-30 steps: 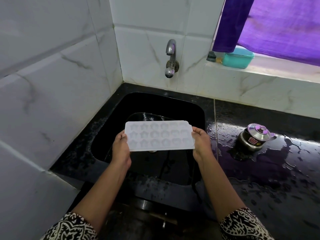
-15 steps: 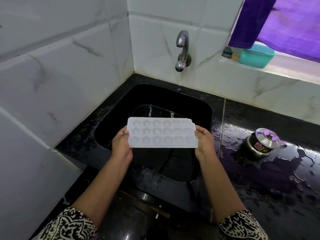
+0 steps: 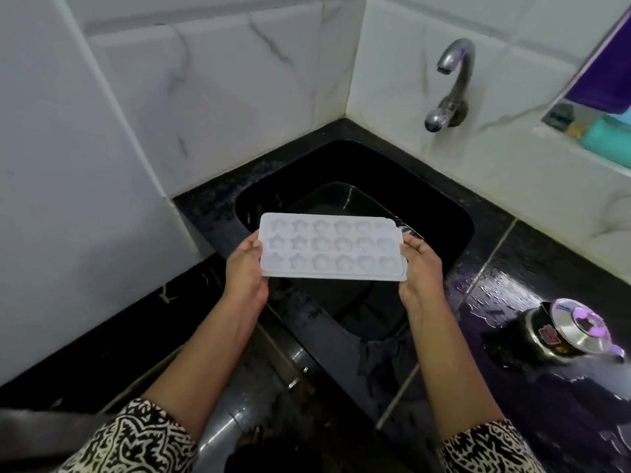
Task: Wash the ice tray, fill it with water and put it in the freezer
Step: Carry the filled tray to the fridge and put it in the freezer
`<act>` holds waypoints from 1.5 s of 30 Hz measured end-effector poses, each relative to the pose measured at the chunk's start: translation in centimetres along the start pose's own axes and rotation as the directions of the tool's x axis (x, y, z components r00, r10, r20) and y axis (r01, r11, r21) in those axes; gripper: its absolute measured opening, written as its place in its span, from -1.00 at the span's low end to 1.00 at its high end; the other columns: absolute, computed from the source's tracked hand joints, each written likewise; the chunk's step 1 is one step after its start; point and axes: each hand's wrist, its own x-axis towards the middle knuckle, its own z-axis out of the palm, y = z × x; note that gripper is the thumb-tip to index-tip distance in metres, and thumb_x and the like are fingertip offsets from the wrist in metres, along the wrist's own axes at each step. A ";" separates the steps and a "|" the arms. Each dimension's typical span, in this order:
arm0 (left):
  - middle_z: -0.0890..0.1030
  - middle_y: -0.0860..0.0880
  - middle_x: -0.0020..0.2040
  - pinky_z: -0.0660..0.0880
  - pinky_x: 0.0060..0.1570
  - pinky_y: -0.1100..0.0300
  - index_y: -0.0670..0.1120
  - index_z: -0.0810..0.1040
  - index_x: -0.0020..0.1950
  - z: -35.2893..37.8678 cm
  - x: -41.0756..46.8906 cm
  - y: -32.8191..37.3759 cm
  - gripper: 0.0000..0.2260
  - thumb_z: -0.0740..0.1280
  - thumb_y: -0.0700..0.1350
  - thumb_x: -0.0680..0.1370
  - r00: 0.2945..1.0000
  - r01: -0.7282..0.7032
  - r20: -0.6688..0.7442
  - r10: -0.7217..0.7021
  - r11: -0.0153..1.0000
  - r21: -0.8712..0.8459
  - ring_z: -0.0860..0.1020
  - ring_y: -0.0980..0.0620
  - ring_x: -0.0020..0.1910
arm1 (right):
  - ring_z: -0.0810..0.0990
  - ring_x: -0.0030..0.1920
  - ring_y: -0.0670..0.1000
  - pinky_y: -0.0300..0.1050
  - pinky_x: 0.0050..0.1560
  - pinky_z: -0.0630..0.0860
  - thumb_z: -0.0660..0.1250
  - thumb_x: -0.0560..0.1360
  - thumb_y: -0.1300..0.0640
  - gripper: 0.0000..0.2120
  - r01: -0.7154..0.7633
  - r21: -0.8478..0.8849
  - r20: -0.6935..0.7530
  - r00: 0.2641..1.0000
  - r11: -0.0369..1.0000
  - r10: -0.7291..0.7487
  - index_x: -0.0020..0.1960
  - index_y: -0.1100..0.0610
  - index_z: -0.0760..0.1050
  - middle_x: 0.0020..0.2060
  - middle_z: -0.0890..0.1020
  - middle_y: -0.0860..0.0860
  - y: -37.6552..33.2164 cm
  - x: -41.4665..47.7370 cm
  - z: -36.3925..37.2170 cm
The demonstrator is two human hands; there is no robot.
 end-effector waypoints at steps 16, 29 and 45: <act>0.65 -0.16 0.06 0.58 -0.29 0.17 -0.26 0.49 0.31 -15.9 -12.6 1.1 -0.71 0.12 -0.30 0.64 0.914 -0.230 -0.373 0.159 0.961 -0.155 0.67 -0.06 -0.08 | 0.66 -0.14 0.03 -0.16 -0.27 0.60 0.22 0.54 0.35 -0.78 -0.050 -0.166 0.412 0.904 0.985 0.115 0.14 0.23 0.53 -0.03 0.66 0.13 5.7 -12.2 6.4; 0.66 -0.15 0.05 0.63 -0.19 0.08 -0.20 0.48 0.32 -32.3 -30.2 -1.1 -0.72 0.12 -0.29 0.65 0.698 -0.404 -0.710 0.099 0.872 -0.275 0.66 -0.11 -0.04 | 0.63 -0.30 -0.06 -0.23 -0.38 0.58 0.23 0.55 0.35 -0.86 -0.077 -0.343 0.655 0.695 0.936 0.297 0.01 0.17 0.50 -0.20 0.63 0.03 13.6 -32.1 9.2; 0.65 -0.18 0.14 0.51 0.20 -0.17 -0.18 0.51 0.31 -47.8 -51.8 -5.4 -0.71 0.13 -0.28 0.65 0.196 -0.691 -0.978 -0.072 0.697 -0.190 0.62 -0.17 0.12 | 0.60 -0.33 -0.07 -0.22 -0.33 0.57 0.19 0.54 0.41 -0.80 0.024 -0.541 0.830 0.179 0.841 0.528 -0.10 0.15 0.48 -0.27 0.62 0.03 26.2 -57.4 12.4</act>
